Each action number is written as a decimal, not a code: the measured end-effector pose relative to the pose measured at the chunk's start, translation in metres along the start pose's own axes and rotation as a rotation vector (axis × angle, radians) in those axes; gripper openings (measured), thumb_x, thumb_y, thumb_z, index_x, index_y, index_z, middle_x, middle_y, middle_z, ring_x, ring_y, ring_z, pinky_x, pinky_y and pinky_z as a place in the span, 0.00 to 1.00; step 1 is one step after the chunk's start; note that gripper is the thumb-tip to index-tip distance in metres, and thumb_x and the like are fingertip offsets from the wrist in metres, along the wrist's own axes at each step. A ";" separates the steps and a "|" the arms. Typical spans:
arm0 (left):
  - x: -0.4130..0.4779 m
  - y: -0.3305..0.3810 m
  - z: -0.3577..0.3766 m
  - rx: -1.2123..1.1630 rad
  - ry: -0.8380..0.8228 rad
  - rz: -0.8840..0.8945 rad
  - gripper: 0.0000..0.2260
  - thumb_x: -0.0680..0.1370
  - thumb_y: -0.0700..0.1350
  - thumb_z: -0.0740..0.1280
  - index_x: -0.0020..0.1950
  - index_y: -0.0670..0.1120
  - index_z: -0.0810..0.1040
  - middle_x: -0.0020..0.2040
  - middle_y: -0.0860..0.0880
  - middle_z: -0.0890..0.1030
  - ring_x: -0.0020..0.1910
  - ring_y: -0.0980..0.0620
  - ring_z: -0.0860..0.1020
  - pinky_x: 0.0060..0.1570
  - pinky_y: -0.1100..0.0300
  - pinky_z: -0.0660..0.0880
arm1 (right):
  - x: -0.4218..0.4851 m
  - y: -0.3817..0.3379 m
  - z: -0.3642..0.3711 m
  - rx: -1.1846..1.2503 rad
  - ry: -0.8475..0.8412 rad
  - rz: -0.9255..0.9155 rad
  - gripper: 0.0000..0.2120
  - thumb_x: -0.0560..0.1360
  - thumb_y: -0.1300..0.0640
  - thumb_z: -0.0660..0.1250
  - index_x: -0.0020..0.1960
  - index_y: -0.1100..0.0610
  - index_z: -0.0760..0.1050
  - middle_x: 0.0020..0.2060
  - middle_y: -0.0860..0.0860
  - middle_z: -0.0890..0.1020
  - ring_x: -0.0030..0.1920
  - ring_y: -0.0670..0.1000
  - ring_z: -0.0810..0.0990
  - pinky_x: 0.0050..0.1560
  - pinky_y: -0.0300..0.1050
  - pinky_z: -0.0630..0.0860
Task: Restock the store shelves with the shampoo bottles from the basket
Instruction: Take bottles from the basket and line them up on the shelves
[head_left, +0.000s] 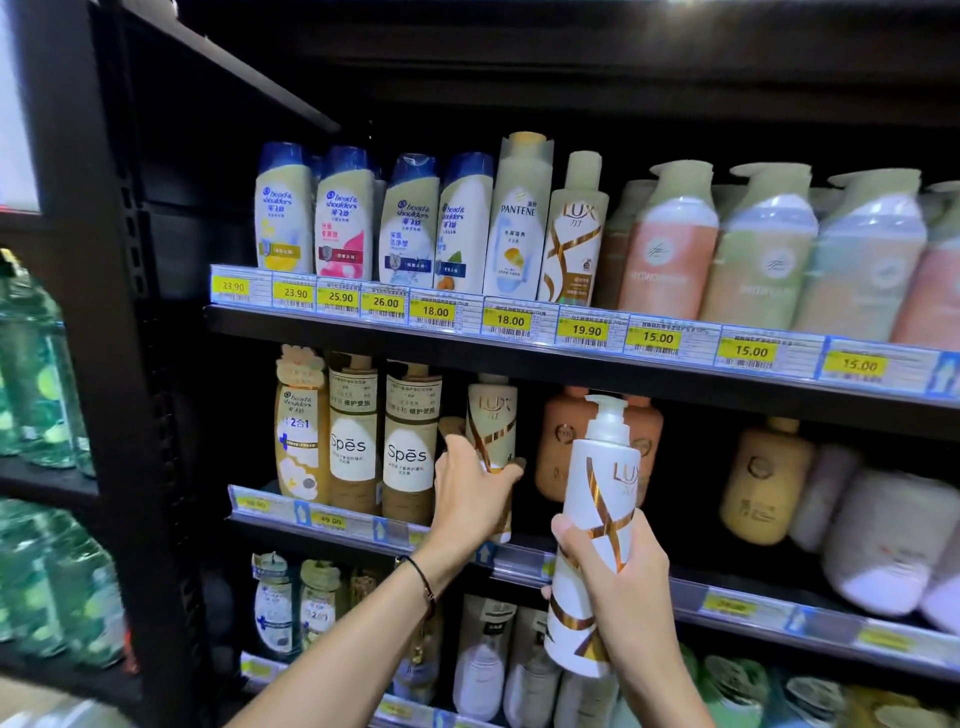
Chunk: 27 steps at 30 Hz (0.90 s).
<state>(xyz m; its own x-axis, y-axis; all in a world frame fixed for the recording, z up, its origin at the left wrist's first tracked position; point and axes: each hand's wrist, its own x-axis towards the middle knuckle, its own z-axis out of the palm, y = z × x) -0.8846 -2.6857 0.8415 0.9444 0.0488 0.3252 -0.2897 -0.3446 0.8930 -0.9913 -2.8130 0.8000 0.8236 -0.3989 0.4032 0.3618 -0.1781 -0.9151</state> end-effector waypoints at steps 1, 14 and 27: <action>0.001 -0.002 0.000 -0.003 -0.001 0.004 0.19 0.73 0.49 0.76 0.48 0.44 0.66 0.48 0.44 0.78 0.52 0.43 0.79 0.53 0.43 0.78 | 0.001 0.000 0.000 0.002 -0.001 0.001 0.19 0.65 0.37 0.77 0.50 0.43 0.77 0.43 0.56 0.85 0.44 0.63 0.85 0.48 0.65 0.82; -0.021 -0.035 0.017 0.254 0.126 0.303 0.33 0.77 0.55 0.71 0.73 0.43 0.58 0.63 0.43 0.71 0.62 0.44 0.72 0.61 0.48 0.75 | 0.001 0.009 0.005 0.030 0.015 -0.029 0.22 0.66 0.38 0.78 0.53 0.48 0.77 0.43 0.54 0.84 0.44 0.62 0.85 0.45 0.64 0.83; -0.025 -0.047 0.014 0.488 0.401 0.404 0.34 0.75 0.58 0.72 0.72 0.40 0.65 0.61 0.44 0.71 0.59 0.45 0.73 0.57 0.50 0.77 | 0.002 0.004 0.012 0.073 0.026 -0.005 0.21 0.65 0.39 0.78 0.50 0.49 0.76 0.41 0.56 0.84 0.43 0.65 0.85 0.44 0.66 0.83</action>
<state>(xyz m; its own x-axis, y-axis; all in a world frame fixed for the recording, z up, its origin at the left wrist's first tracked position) -0.8924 -2.6843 0.7871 0.6227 0.1360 0.7706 -0.4117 -0.7806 0.4704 -0.9828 -2.8038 0.7967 0.8104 -0.4218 0.4067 0.3975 -0.1141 -0.9105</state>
